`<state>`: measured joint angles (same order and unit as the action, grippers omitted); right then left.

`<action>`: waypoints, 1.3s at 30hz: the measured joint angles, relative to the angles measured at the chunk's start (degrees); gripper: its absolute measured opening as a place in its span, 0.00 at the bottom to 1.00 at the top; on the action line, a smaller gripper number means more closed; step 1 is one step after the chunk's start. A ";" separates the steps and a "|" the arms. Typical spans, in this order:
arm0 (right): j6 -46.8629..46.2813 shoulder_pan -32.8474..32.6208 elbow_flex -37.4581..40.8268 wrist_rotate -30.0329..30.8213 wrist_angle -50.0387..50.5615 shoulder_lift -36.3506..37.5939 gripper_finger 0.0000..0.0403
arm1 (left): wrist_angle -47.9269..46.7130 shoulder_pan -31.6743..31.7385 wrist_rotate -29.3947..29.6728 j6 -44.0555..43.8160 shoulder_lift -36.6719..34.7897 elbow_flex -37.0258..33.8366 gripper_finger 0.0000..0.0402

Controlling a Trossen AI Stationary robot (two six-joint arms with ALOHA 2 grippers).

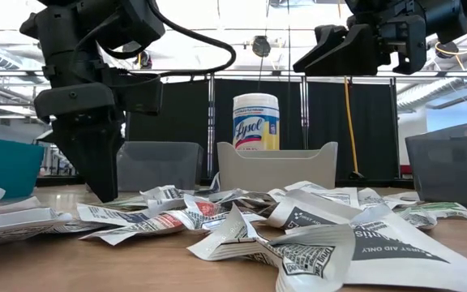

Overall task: Pick & Place First Aid Supplies
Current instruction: Put the green bandage pack into the top black bin

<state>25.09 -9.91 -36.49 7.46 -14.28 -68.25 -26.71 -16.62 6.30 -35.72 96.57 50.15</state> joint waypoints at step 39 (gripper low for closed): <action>0.04 0.04 0.00 0.00 -0.53 0.00 0.35 | 5.61 2.08 -1.27 -14.19 2.82 1.57 0.49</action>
<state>25.13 -9.87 -36.49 7.46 -14.82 -68.25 -21.10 -14.55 5.03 -49.91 99.39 51.72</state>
